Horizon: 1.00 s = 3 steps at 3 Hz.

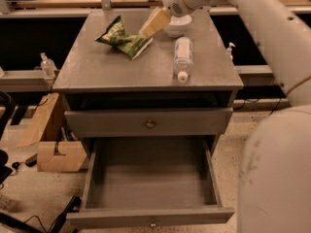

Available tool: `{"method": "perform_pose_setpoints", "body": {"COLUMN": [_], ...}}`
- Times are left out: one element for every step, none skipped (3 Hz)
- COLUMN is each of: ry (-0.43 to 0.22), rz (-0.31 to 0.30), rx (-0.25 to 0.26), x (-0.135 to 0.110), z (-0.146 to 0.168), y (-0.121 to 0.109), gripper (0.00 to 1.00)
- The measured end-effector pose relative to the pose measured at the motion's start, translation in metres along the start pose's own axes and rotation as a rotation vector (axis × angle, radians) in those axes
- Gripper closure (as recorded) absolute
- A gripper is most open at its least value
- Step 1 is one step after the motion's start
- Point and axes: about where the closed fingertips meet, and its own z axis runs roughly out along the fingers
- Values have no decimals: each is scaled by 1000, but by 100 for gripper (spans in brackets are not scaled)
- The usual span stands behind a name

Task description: Place green jalapeno chip bag into middle drawer

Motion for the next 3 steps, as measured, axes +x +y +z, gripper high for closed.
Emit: {"method": "perform_pose_setpoints", "body": {"ry": [45,51,35], "rz": [0,8,6], "rx": [-85,-138,-197], "x": [18,26,23], "z": [80,125,160], "y": [17,30,47], "gripper": [0,0,0]}}
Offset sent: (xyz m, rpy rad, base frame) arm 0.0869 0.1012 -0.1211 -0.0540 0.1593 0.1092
